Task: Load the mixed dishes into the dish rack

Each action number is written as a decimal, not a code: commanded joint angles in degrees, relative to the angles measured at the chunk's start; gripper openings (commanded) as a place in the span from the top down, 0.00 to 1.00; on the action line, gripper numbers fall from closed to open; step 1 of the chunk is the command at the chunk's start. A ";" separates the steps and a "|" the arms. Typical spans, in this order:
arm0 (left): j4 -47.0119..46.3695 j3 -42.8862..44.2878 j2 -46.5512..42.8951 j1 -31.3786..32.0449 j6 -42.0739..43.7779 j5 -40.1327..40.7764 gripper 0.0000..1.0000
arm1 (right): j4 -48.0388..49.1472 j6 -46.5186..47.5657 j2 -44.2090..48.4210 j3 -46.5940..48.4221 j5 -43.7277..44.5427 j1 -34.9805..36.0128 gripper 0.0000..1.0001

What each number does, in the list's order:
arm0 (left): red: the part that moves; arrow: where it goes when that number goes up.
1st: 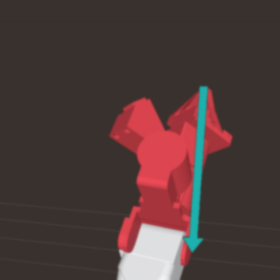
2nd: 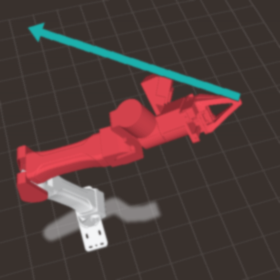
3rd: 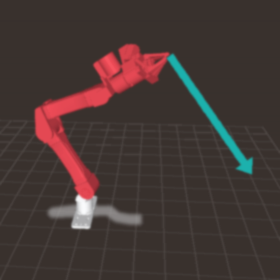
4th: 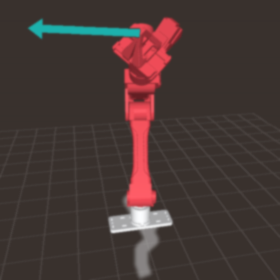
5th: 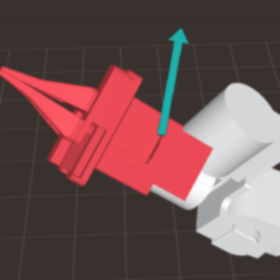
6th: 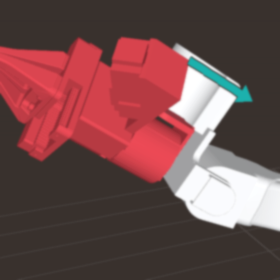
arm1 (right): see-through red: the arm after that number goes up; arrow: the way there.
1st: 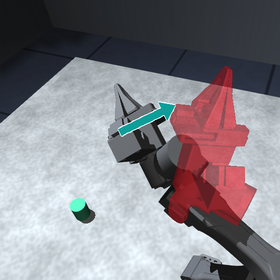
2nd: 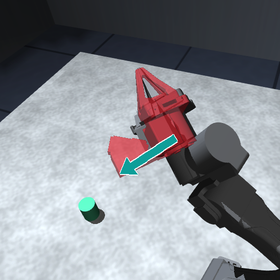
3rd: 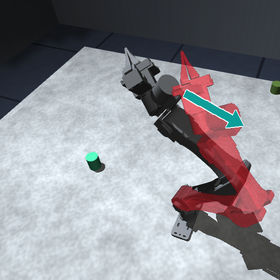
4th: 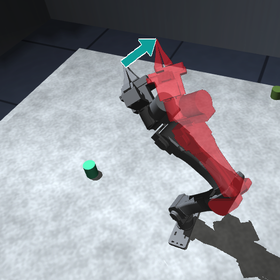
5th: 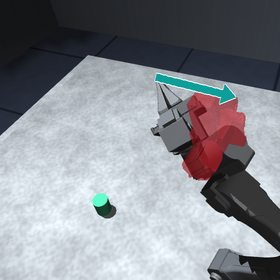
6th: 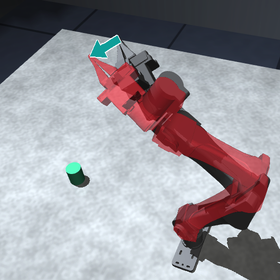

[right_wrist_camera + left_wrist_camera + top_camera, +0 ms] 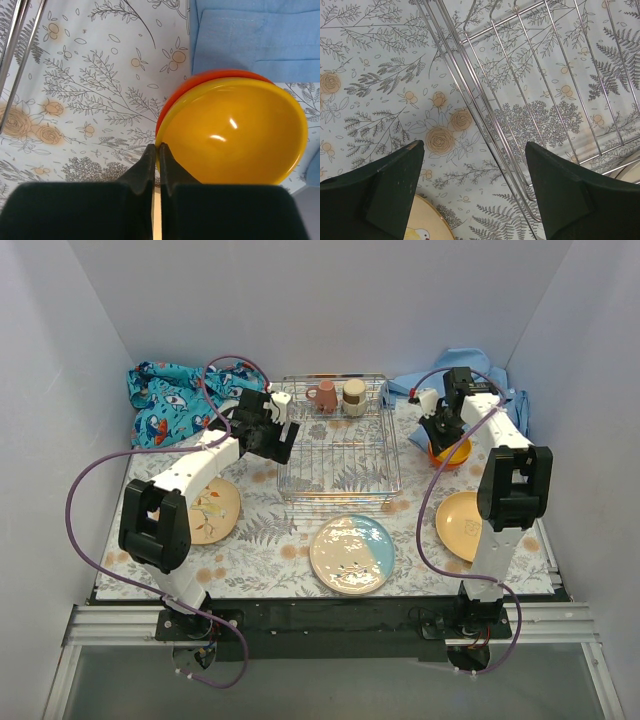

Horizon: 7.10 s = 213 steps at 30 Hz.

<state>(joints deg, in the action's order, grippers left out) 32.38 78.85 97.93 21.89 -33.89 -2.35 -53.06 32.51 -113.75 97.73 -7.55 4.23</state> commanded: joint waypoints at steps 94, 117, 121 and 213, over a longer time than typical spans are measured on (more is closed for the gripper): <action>-3.55 -18.64 -25.77 -5.28 17.54 11.49 0.11 | 50.45 -56.64 19.00 -27.35 -26.12 8.96 0.49; -6.98 -21.54 -30.78 -5.45 16.66 8.15 0.08 | -0.37 0.18 3.02 4.39 -7.48 -2.12 0.55; -6.89 -21.46 -30.87 -5.63 16.57 8.33 0.07 | -0.47 -1.21 0.65 5.27 -7.31 -2.12 0.55; 6.73 -4.76 -26.39 -20.75 11.66 -1.78 0.09 | 94.37 -96.32 -1.99 -20.48 -38.85 25.65 0.99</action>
<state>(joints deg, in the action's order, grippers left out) 40.01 73.32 71.11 1.43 -20.97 -2.85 37.47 -63.24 -115.72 75.09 -46.19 30.33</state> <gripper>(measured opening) 0.915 0.042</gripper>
